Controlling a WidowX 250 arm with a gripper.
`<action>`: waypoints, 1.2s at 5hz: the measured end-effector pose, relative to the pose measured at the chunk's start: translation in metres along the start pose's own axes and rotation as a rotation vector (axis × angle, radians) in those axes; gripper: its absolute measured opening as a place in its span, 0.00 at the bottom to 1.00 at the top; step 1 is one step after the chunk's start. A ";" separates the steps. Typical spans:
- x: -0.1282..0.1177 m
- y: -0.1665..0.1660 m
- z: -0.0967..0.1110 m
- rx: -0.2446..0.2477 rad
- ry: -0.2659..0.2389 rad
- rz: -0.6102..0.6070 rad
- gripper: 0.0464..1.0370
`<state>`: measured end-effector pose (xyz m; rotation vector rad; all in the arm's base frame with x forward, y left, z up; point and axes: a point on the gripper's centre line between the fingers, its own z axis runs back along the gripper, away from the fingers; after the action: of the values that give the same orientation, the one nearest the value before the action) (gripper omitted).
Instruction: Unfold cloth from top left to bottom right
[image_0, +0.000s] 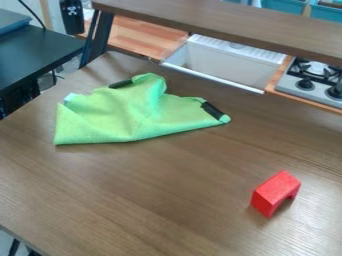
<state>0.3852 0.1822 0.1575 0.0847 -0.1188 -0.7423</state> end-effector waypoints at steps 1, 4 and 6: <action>-0.001 -0.002 -0.017 -0.040 0.016 0.001 0.96; 0.022 0.017 -0.055 0.016 -0.116 -0.133 0.96; 0.029 0.028 -0.070 0.096 -0.152 -0.123 0.96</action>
<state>0.4345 0.1855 0.0939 0.1284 -0.2962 -0.8653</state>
